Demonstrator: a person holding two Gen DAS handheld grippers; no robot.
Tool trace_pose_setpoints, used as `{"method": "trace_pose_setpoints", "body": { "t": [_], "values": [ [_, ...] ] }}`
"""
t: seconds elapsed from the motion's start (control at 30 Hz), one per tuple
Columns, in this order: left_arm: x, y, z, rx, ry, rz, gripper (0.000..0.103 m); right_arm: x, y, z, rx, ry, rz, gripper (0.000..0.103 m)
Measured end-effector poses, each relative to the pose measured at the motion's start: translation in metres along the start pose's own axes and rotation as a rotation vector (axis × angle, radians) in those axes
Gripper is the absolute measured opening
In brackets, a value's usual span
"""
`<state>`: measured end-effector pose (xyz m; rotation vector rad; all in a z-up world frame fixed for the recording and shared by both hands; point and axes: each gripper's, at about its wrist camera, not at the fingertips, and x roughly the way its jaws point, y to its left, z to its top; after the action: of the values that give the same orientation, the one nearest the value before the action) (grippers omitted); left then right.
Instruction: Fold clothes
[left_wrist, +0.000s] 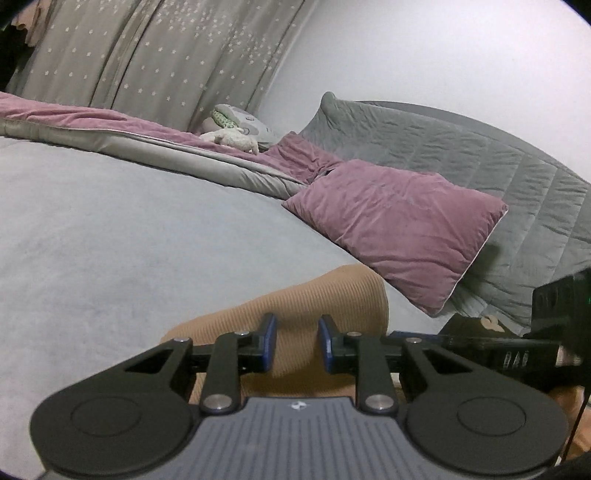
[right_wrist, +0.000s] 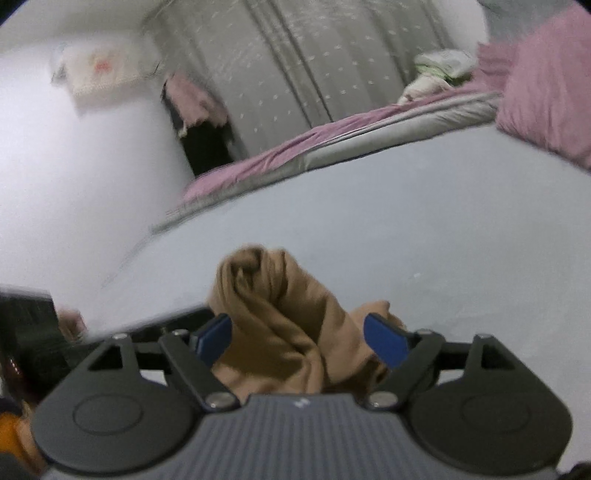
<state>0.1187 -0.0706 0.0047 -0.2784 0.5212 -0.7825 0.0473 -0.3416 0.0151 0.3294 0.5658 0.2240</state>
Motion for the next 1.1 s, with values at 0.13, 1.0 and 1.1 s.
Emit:
{"method": "trace_pose_setpoints", "body": {
  "t": [0.13, 1.0, 1.1],
  "values": [
    [0.002, 0.002, 0.0, -0.001, 0.002, -0.002, 0.023, 0.009, 0.019, -0.009, -0.097, 0.025, -0.052, 0.091],
    [0.012, -0.011, 0.018, 0.074, -0.053, -0.029, 0.019, -0.013, -0.03, -0.02, 0.653, 0.132, 0.081, 0.02],
    [0.031, -0.015, 0.015, 0.079, -0.021, -0.044, 0.016, -0.012, -0.055, -0.031, 0.769, 0.133, 0.097, 0.02]
  ]
}}
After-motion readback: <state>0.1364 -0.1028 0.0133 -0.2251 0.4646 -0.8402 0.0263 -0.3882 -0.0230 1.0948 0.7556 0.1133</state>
